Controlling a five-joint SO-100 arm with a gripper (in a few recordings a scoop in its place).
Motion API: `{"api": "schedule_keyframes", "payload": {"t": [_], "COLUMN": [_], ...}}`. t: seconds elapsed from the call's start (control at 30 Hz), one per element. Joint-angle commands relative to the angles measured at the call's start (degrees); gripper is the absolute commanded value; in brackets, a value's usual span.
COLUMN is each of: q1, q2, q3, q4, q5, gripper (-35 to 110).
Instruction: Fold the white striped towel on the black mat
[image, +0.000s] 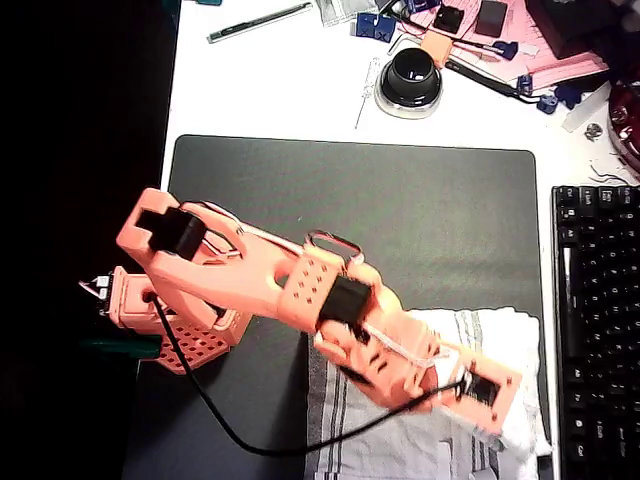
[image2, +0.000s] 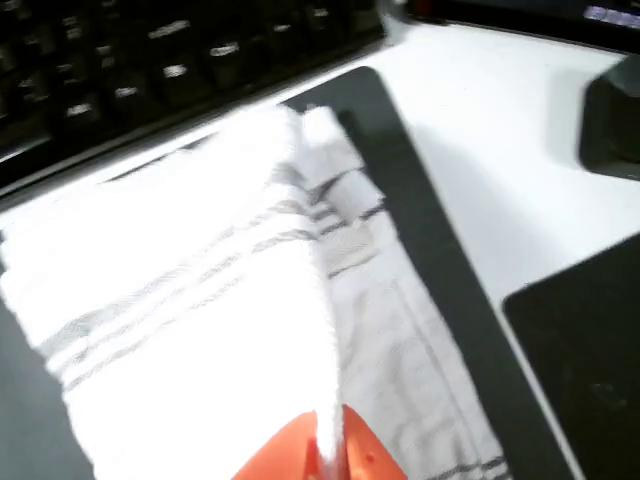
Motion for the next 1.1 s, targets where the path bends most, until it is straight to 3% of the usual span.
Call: {"api": "schedule_keyframes", "payload": {"t": [0.0, 0.4, 0.53, 0.9, 1.07], "q1": [2.37, 12.66, 15.03, 10.46, 7.56], "q2": [-1.32, -9.23, -9.67, -2.29, 4.92], "q3": [0.88, 2.20, 5.89, 10.37, 10.99], "q4": [-2.29, -6.68, -10.99, -10.90, -5.19], "q5": [-1.32, -9.76, -11.69, -8.61, -8.35], "gripper": [0, 0, 11, 15, 15]}}
